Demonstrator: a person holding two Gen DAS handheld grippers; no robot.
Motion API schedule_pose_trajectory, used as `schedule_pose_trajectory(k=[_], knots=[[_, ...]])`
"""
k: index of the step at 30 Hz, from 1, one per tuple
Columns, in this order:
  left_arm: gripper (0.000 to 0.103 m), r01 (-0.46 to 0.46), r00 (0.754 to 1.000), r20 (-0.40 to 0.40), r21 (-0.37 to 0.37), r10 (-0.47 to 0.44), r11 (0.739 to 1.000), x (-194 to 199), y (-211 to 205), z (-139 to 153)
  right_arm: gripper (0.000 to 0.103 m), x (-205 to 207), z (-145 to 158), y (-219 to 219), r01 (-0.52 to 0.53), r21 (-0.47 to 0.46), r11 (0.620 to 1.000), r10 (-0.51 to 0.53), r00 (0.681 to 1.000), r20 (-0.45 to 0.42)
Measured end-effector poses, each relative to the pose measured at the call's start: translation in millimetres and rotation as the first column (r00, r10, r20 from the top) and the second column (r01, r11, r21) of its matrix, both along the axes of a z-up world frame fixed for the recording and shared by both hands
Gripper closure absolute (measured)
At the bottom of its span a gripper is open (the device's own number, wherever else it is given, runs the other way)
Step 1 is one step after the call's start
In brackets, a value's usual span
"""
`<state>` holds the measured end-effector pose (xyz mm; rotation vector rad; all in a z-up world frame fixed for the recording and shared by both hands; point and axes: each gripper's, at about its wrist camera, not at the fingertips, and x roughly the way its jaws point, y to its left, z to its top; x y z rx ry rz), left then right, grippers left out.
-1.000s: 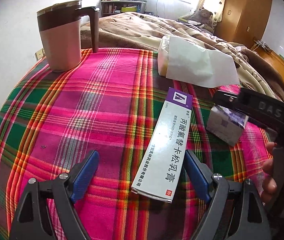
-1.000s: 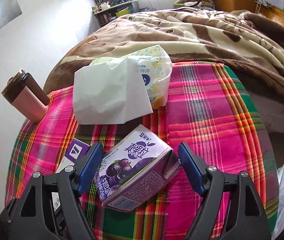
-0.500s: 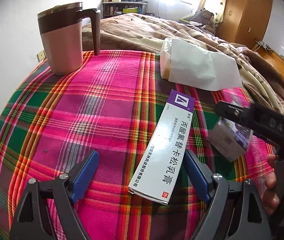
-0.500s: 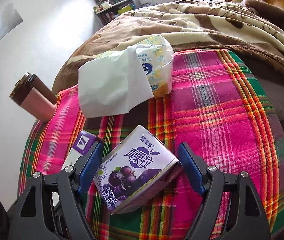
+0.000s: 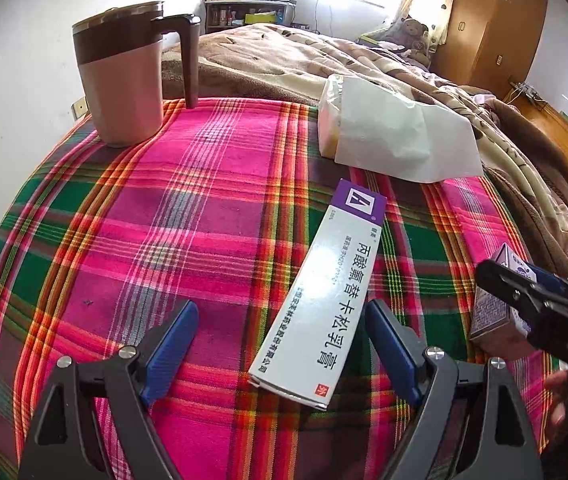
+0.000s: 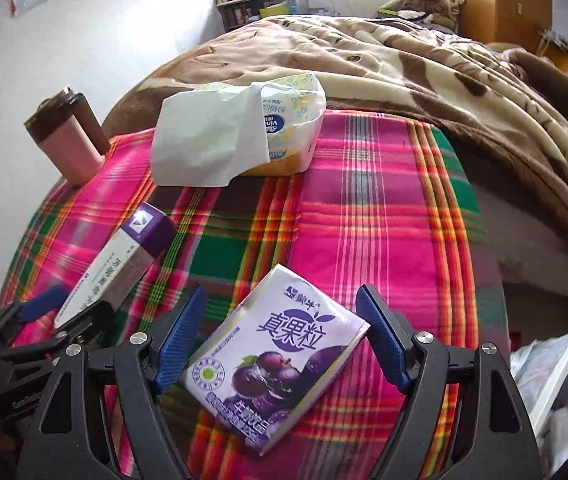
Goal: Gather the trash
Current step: 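Grasp the purple-label ointment box with the left tool while the right tool grasps the grape milk carton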
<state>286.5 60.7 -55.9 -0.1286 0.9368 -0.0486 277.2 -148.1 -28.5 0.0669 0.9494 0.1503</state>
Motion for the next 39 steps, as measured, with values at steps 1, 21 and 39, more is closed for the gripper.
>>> schedule_pose_trajectory(k=[1,21,39], knots=[[0.016,0.006,1.000,0.000,0.007,-0.006,1.000,1.2,-1.3,0.0,0.024,-3.9,-0.2,-0.7,0.026,-0.008,1.000,-0.026,1.000,0.010],[0.045,0.072,0.997,0.007,0.040,-0.073,0.997,13.5,-23.2,1.4,0.028,-31.7,-10.5,-7.4,0.072,-0.045,0.996,-0.072,0.997,0.015],[0.066,0.109,0.992,0.062,-0.022,-0.108,0.994,-28.4,-31.9,26.6,0.047,-58.8,11.1,-28.2,0.113,0.017,0.994,-0.114,0.989,0.089]])
